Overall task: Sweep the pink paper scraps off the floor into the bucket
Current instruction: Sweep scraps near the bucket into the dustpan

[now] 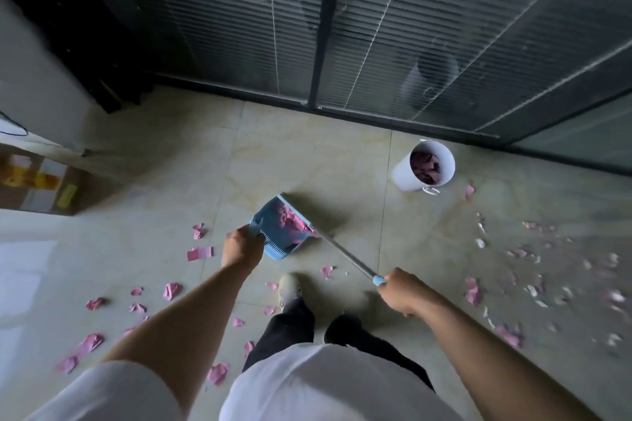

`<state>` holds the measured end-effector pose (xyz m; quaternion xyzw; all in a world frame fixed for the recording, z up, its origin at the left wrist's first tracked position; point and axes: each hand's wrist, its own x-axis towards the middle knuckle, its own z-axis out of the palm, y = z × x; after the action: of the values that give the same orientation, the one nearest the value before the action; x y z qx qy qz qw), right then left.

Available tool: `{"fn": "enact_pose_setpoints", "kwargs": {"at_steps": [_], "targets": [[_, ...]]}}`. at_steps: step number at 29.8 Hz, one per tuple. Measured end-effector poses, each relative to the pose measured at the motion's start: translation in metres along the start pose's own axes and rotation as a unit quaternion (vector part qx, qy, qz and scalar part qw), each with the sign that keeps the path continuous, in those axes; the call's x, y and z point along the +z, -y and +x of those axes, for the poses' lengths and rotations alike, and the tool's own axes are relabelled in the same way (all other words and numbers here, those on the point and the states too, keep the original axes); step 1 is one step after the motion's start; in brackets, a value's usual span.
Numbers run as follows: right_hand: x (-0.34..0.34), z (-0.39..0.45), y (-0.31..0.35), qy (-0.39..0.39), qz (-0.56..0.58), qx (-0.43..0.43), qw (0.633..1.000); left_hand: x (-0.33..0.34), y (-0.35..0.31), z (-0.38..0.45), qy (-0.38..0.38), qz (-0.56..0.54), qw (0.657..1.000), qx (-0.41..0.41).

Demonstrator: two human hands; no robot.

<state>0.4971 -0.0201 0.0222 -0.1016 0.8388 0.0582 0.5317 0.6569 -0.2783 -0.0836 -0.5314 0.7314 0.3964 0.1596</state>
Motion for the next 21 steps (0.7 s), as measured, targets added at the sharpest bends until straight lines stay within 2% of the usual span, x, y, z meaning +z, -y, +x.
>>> {"fn": "enact_pose_setpoints", "kwargs": {"at_steps": [6,13,18,21], "targets": [[0.008,-0.011,-0.044,-0.047,0.011,0.002,0.999,0.003,-0.013,0.004,0.003,-0.004,1.0,0.009],[0.04,-0.019,-0.081,-0.09,0.071,0.045,0.992,0.001,-0.012,0.006,0.006,0.06,0.997,0.046],[0.06,-0.027,-0.091,-0.064,0.028,0.091,0.993,-0.009,-0.016,-0.002,0.019,0.138,0.987,0.081],[0.066,-0.029,-0.087,-0.043,0.051,0.108,0.992,-0.013,-0.013,0.001,0.028,0.153,0.983,0.103]]}}
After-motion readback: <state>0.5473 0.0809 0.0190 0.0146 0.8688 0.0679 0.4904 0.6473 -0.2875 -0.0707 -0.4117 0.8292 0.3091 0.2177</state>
